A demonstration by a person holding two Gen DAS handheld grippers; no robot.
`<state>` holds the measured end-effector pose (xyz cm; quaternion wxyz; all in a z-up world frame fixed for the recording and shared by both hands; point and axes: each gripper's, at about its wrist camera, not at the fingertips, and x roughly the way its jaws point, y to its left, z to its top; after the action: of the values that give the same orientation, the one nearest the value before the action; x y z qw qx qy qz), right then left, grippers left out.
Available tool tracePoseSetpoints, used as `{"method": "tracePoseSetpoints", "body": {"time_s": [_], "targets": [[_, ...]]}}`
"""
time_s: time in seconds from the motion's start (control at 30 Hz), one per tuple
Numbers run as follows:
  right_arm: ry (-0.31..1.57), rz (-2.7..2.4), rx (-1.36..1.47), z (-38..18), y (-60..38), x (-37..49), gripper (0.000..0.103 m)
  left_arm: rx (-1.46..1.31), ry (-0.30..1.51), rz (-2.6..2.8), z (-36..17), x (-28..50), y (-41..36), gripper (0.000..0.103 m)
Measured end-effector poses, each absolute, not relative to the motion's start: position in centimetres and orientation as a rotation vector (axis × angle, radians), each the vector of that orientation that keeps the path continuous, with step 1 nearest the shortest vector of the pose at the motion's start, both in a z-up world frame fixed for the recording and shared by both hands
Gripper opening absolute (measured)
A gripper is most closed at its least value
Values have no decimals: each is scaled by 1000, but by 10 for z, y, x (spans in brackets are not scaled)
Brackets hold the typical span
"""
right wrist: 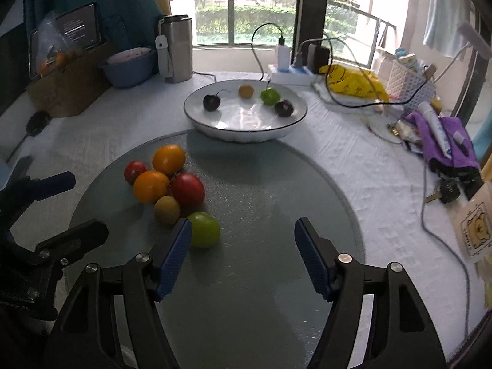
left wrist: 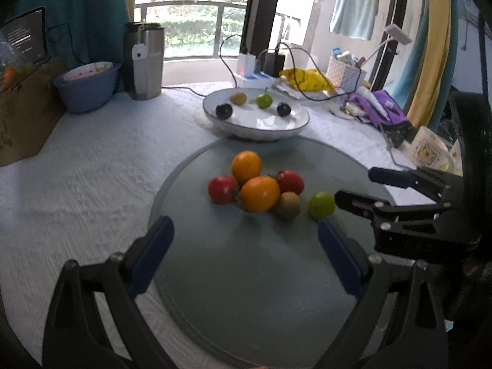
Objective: Organize fruits
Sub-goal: 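Withdraw both grippers from the plate back over the grey mat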
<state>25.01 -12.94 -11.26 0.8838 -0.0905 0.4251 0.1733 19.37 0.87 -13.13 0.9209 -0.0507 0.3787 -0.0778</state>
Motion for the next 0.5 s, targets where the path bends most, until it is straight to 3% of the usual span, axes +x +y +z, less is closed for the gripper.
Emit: {"method": "tracePoseSetpoints", "body": {"time_s": [0.37,0.5], "targets": [[933,440,-177,-133,-113,259,72,-4,829,-191,-140,226,22,96],[949,454,-164,-134,-112,262,68,88,876,-254,-144,242,30,96]]}}
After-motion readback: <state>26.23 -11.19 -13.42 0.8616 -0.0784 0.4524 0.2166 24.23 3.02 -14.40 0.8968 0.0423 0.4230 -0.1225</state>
